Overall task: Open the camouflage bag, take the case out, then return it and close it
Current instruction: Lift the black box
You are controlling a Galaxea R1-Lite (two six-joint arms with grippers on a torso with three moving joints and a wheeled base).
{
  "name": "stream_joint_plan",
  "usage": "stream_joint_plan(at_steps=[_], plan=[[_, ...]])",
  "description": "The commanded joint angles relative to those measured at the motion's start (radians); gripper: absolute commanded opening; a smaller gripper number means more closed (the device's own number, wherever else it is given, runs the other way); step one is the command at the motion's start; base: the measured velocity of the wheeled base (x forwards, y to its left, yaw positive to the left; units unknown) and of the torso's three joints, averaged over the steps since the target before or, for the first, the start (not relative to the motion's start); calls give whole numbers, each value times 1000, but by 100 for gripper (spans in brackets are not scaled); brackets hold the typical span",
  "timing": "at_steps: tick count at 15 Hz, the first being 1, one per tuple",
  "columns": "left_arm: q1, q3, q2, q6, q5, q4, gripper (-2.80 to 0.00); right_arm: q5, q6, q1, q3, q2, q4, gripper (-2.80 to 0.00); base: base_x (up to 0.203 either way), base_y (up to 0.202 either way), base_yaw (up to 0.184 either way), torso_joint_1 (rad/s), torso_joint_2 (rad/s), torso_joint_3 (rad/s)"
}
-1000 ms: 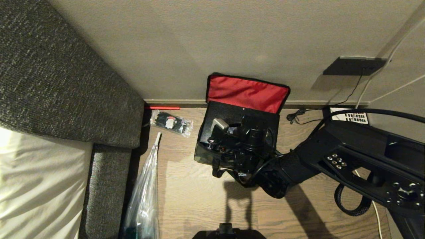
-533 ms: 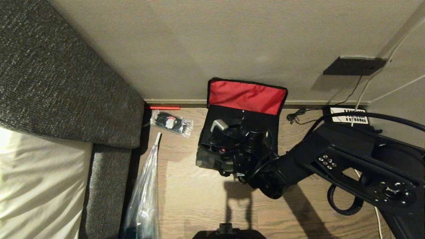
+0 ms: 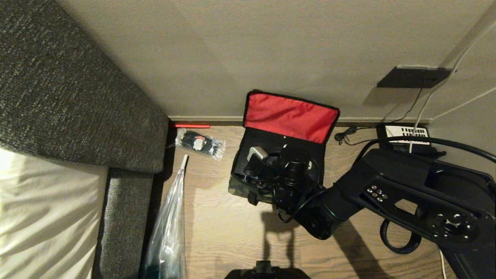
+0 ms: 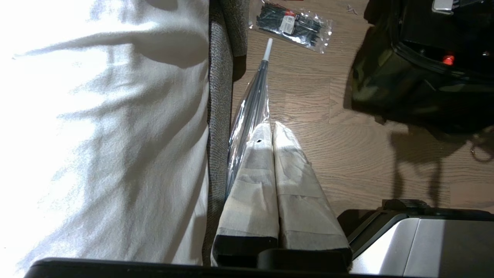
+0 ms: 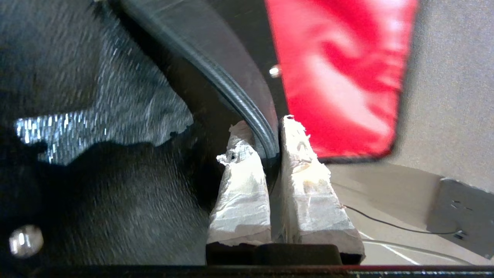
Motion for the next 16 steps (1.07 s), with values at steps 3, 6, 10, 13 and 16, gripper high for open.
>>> stream_joint_plan(at_steps=[3,6,10,13,16], plan=[[0,0,1,0,0,1,-280,1,-9,-21,8,4,-9,-280,0,0,0,0,0,0],[0,0,1,0,0,1,-280,2,-11,-25,3,24,-14,-280,0,0,0,0,0,0],[0,0,1,0,0,1,-280,1,-1,-37,-11,108,-23,-280,0,0,0,0,0,0],[0,0,1,0,0,1,-280,1,17,-41,-43,162,-48,-280,0,0,0,0,0,0],[0,0,1,0,0,1,-280,3,19,-41,-56,160,-56,-280,0,0,0,0,0,0]])
